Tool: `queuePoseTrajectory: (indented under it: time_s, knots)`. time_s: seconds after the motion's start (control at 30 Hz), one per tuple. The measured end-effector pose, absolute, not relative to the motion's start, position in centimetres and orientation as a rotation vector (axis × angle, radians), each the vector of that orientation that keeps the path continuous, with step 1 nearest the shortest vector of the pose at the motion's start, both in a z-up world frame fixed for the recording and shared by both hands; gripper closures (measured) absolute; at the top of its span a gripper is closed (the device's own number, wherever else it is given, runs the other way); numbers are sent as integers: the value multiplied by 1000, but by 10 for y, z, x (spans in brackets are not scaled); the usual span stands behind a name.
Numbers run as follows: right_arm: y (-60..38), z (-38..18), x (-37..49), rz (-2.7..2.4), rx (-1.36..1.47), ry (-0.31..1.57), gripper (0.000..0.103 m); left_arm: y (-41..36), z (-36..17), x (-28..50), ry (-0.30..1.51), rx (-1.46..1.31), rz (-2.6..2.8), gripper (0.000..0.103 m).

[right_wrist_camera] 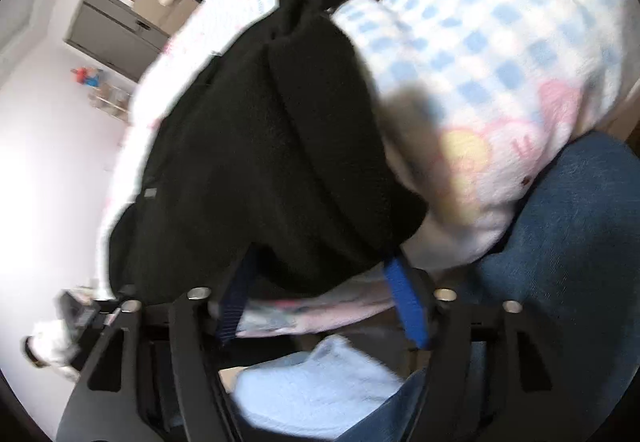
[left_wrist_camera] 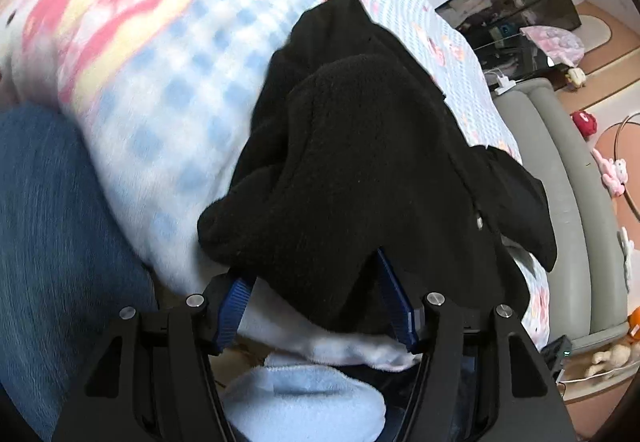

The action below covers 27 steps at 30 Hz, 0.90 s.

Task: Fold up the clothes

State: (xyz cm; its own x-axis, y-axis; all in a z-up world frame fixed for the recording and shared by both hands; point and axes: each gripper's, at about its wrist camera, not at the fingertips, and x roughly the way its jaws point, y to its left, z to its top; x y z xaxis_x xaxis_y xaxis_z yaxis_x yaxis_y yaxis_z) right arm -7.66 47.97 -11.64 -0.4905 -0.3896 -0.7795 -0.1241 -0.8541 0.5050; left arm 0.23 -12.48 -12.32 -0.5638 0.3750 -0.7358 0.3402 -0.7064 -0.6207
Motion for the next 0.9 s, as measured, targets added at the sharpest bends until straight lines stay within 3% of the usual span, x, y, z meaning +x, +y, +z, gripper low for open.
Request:
queuePoseTrajectory:
  time_s: [0.17, 0.3, 0.43, 0.5, 0.57, 0.7, 0.8, 0.9]
  knots:
    - [462, -65, -81, -2561, 1279, -578, 41, -122, -128, -7, -1214, -1464, 2456, 40]
    - [467, -107, -79, -2466, 1483, -756, 33, -120, -132, -14, -1229, -1471, 2431, 38]
    - [452, -156, -75, -2204, 1600, -952, 33, -118, -137, -22, -1279, -1439, 2409, 31]
    - [436, -149, -75, -2199, 1533, -908, 36, -118, -140, -26, -1319, -1407, 2399, 32]
    - [433, -129, -78, -2275, 1419, -895, 43, -117, -130, -23, -1315, -1316, 2437, 42]
    - [443, -102, -81, -2396, 1271, -934, 43, -117, -108, -20, -1254, -1164, 2521, 42]
    - [456, -117, -80, -2413, 1316, -1037, 45, -117, -120, -28, -1280, -1234, 2499, 40]
    - [469, -140, -74, -2400, 1371, -1167, 27, -116, -138, -39, -1369, -1285, 2433, 30]
